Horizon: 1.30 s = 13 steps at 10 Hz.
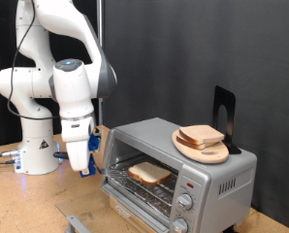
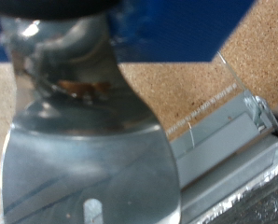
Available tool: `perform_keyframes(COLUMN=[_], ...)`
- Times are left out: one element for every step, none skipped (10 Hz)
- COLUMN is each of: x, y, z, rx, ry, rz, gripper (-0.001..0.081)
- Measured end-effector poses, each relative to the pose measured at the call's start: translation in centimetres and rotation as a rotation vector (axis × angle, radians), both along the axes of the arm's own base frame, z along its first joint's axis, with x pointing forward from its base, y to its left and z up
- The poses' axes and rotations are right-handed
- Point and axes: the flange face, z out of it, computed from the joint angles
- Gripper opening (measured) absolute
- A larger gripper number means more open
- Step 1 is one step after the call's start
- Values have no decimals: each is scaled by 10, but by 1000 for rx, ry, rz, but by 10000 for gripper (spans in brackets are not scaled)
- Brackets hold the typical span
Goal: Make a piece of toast with the oven
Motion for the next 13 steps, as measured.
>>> perform_keyframes(x=[-3, -6, -10, -14, -18, -18, -18, -18, -18, -16, -14, -12, -10], y=[-9, -19, -29, -39, -46, -44, -45, -49, -54, -60, -68, -72, -73], z=[1, 4, 7, 12, 17, 16, 16, 19, 23, 32, 45, 59, 74], rx=[18, 42, 63, 82, 98, 96, 102, 120, 140, 185, 230, 270, 308], ry=[2, 0, -2, -6, -9, -6, -4, 6, 12, 22, 18, 11, 0], rz=[3, 7, 16, 20, 25, 26, 27, 23, 18, 10, 5, -4, -12], gripper=[393, 393, 393, 393, 393, 393, 393, 393, 393, 393, 393, 393, 393])
